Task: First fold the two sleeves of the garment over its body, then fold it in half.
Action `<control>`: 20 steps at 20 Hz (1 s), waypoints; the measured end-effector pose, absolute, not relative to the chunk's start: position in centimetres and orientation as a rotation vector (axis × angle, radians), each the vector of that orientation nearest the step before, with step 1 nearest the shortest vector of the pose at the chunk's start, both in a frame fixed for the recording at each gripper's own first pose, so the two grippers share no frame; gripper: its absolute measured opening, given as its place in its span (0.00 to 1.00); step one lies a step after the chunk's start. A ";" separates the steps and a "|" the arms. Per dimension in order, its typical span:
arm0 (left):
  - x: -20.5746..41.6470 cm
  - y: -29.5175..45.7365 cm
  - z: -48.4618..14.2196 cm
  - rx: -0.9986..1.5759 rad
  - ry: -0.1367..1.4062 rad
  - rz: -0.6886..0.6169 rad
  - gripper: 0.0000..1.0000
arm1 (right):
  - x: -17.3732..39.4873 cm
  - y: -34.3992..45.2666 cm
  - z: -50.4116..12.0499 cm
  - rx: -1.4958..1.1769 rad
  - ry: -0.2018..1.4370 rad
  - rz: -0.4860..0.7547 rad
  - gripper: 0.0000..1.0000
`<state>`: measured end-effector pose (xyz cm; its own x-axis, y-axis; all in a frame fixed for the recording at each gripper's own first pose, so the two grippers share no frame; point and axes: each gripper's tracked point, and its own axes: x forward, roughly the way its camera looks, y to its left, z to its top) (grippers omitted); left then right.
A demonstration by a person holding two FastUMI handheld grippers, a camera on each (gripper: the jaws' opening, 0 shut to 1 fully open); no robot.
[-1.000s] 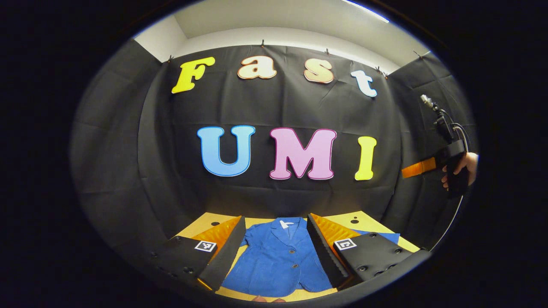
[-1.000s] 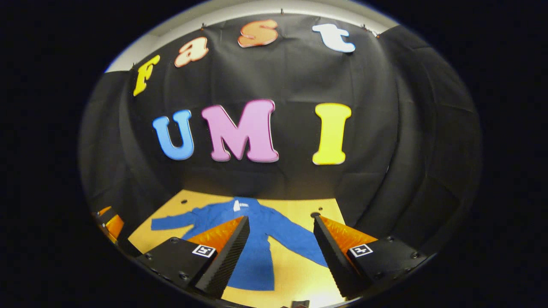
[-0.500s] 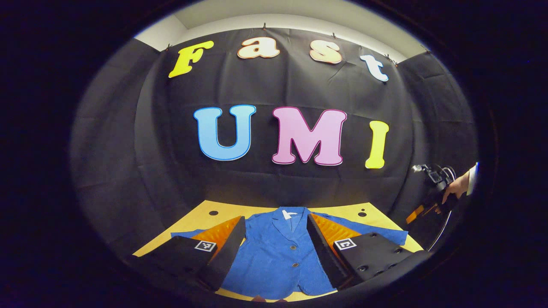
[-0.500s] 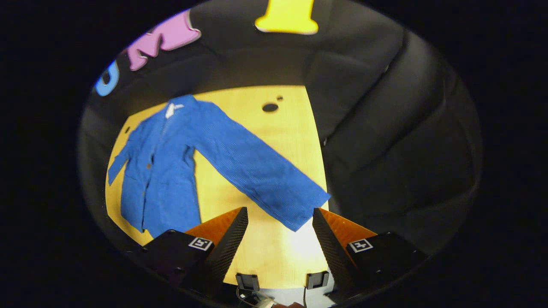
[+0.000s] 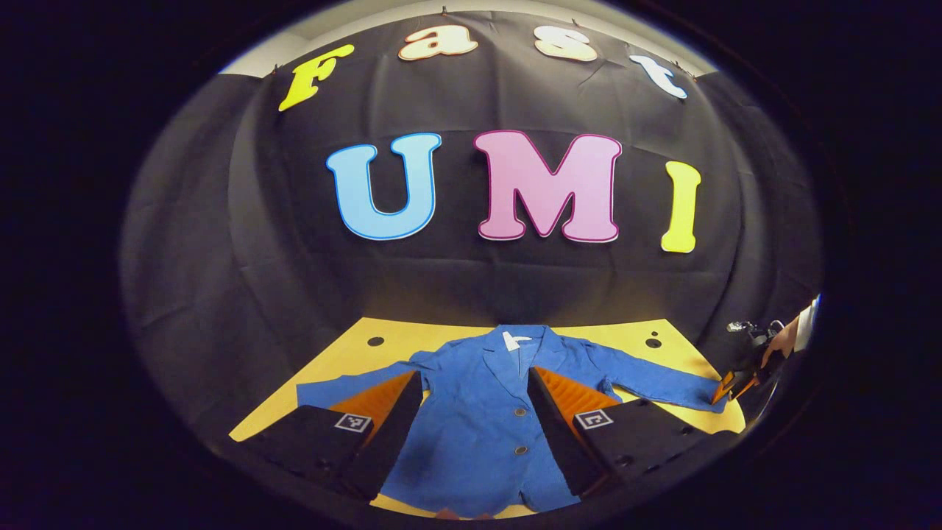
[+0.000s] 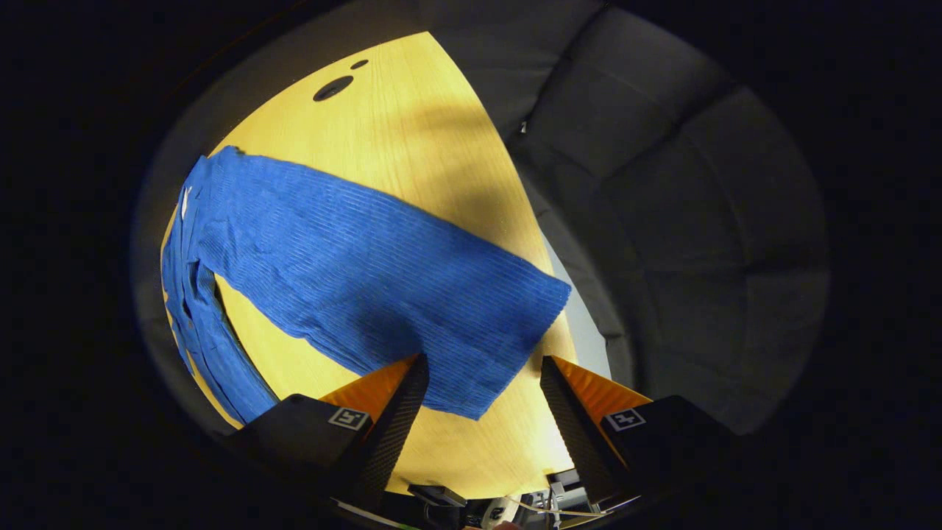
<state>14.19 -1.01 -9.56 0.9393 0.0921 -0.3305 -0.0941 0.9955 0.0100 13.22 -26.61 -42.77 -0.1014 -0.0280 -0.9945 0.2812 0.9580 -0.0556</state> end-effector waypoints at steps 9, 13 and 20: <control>15.3 0.9 -10.6 -0.017 0.353 0.053 0.83 | 14.3 -23.3 -43.2 0.225 1.647 -0.251 0.47; 14.5 3.3 -10.3 -0.010 0.343 0.058 0.82 | 14.3 -23.4 -43.2 0.177 1.638 -0.249 0.05; 12.8 9.6 -10.0 0.011 0.314 0.106 0.82 | 17.2 -23.0 -38.1 0.305 1.472 -0.361 0.05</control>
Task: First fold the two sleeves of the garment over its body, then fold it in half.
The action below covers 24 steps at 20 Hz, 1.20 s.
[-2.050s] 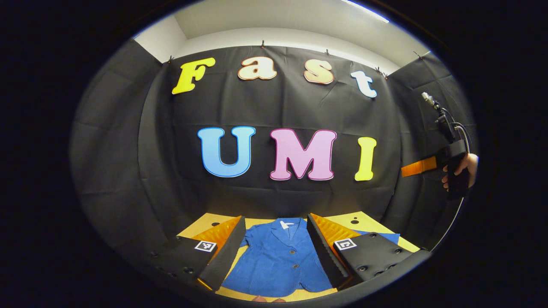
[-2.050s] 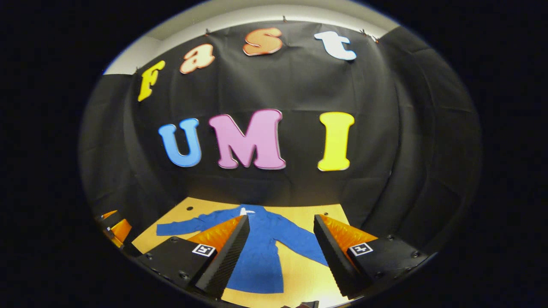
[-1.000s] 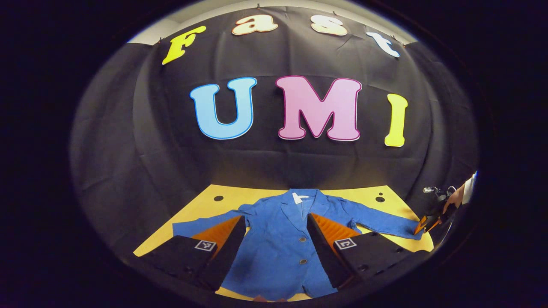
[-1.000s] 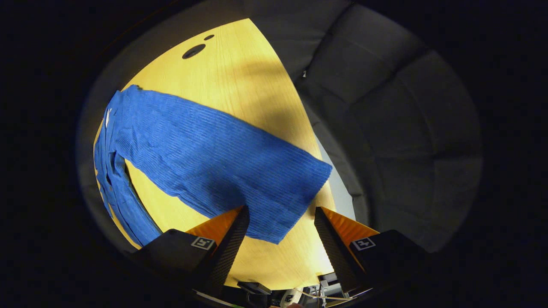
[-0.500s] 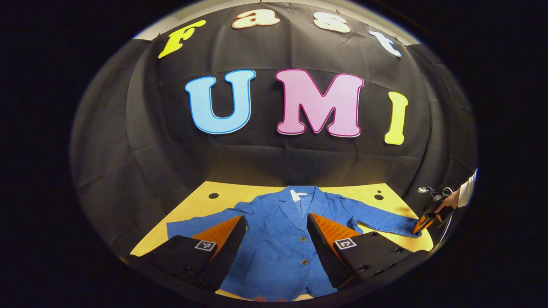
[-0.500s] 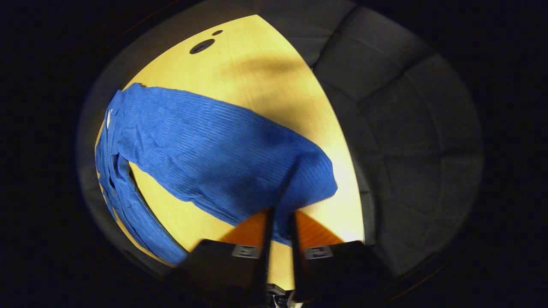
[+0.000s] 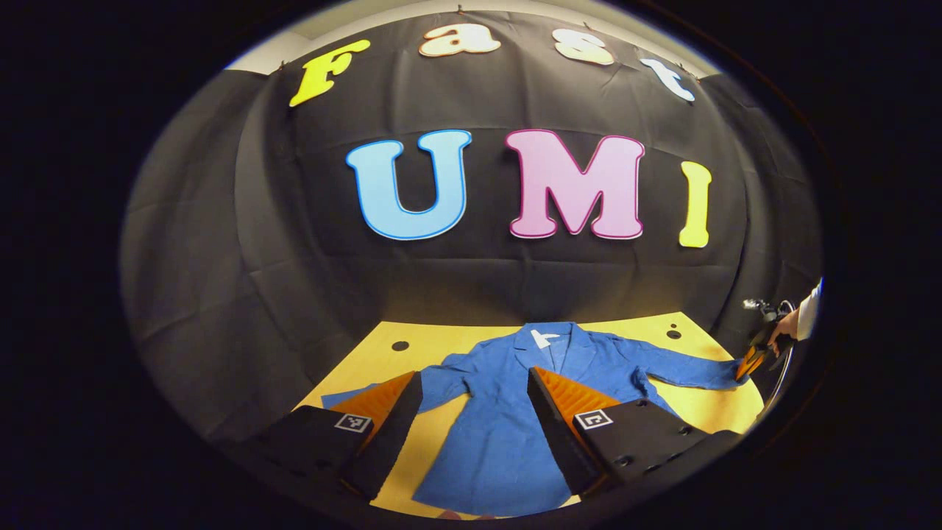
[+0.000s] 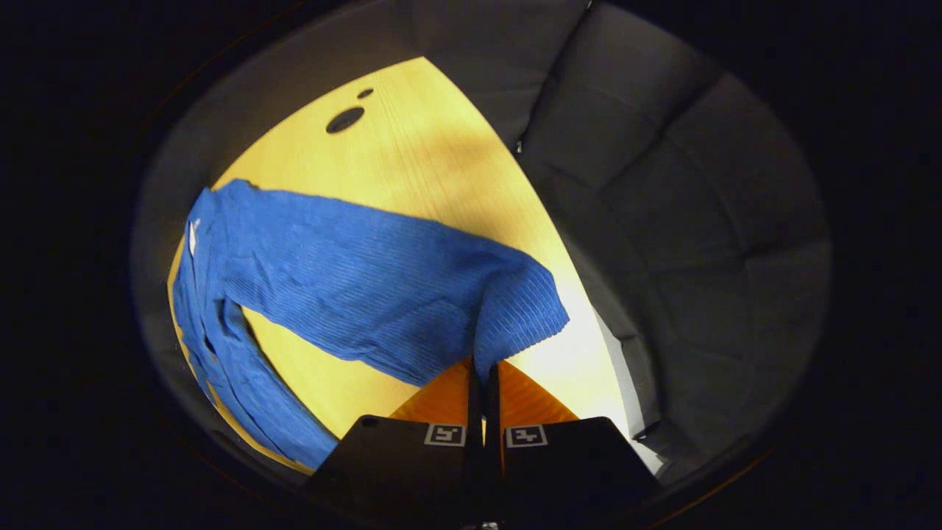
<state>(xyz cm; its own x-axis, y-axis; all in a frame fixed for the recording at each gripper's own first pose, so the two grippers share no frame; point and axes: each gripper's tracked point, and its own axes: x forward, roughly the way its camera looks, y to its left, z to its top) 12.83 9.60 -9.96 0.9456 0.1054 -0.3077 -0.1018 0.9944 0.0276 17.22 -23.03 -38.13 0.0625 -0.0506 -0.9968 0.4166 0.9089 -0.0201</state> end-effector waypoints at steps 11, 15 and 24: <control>10.7 19.9 -9.5 -0.013 0.238 0.079 0.82 | 32.6 -9.4 -15.1 0.256 1.020 -0.254 0.05; 9.0 24.0 -10.4 -0.046 0.238 0.141 0.82 | 37.8 1.3 -9.8 0.193 0.945 -0.133 0.05; 4.2 30.5 -15.1 -0.074 0.338 0.339 0.82 | 39.7 26.1 -25.8 0.117 1.085 0.206 0.04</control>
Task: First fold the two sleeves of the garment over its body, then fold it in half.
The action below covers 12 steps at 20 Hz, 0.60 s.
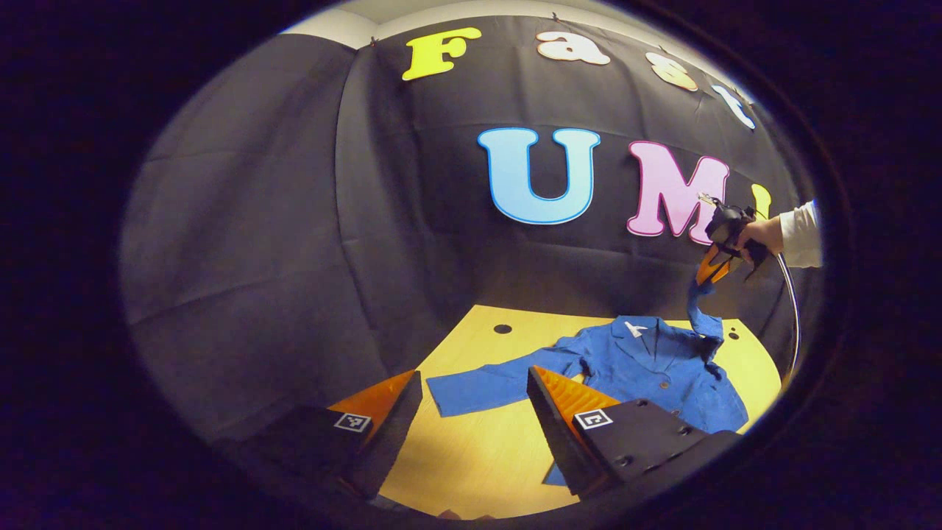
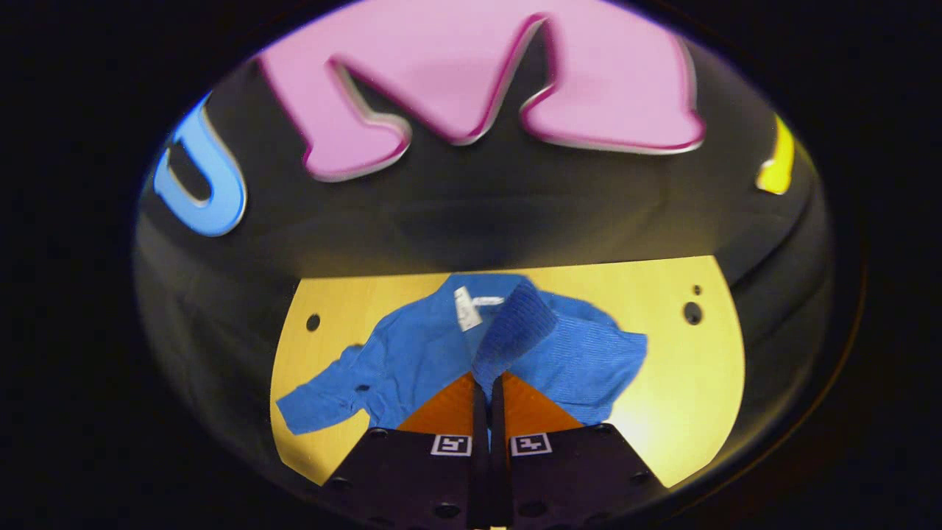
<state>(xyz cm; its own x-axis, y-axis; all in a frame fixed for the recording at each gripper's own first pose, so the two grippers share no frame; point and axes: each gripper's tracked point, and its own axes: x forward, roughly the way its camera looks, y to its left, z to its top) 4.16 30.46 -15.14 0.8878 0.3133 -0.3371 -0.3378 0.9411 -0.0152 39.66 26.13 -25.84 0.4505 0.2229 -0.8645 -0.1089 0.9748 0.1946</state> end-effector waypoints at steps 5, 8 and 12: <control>0.8 31.5 -18.8 -0.122 0.481 0.450 0.84 | 37.7 36.8 -34.2 0.225 1.151 0.372 0.04; 0.4 31.8 -20.2 -0.171 0.519 0.486 0.84 | 37.8 39.0 -37.3 0.280 1.166 0.364 0.05; 0.3 31.5 -21.0 -0.181 0.540 0.513 0.85 | 36.9 41.3 -39.2 0.352 1.220 0.390 0.55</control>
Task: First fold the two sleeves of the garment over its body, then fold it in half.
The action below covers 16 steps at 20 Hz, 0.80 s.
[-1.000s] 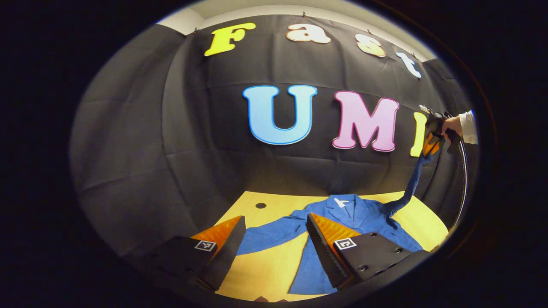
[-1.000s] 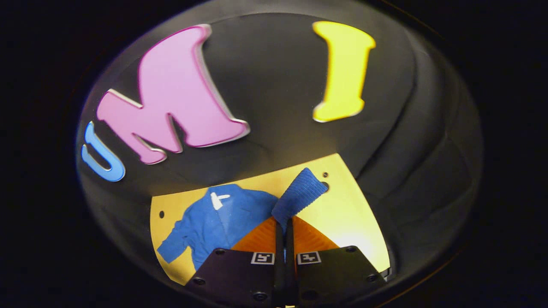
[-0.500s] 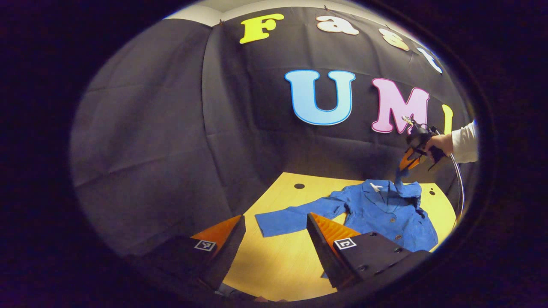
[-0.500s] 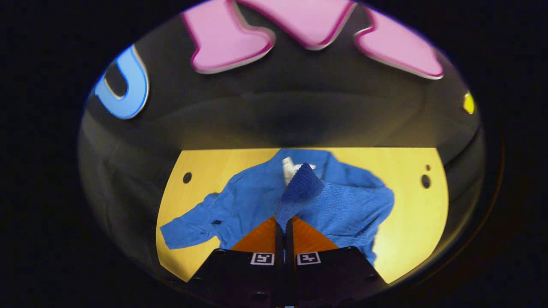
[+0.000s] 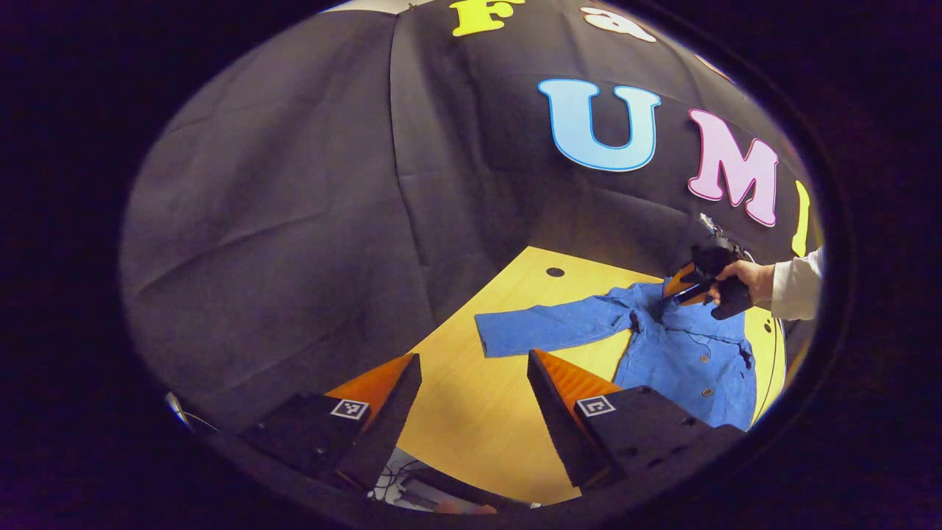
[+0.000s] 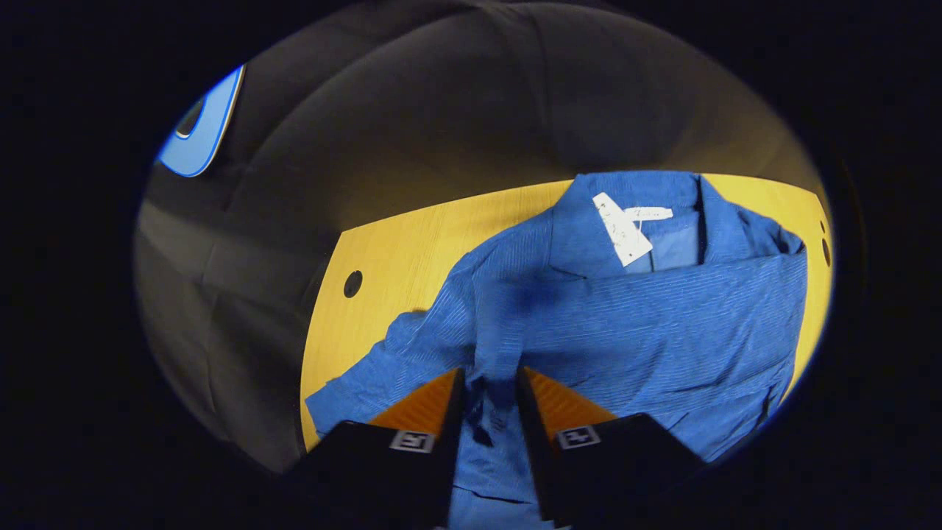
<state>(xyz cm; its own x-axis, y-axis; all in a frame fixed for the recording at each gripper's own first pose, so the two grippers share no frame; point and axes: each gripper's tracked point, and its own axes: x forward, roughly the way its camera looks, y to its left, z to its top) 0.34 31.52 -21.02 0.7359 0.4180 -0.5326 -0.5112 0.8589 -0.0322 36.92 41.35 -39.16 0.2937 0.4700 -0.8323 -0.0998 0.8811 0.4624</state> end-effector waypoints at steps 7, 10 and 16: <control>4.3 30.4 -21.8 -0.220 0.557 0.473 0.85 | 36.3 42.8 -36.5 0.420 1.183 0.512 0.96; 7.1 31.7 -22.7 -0.228 0.594 0.465 0.85 | 35.4 41.2 -33.2 0.358 1.150 0.596 0.97; 14.5 34.3 -27.6 -0.322 0.679 0.422 0.85 | 29.8 33.4 -23.4 0.169 1.049 0.797 0.98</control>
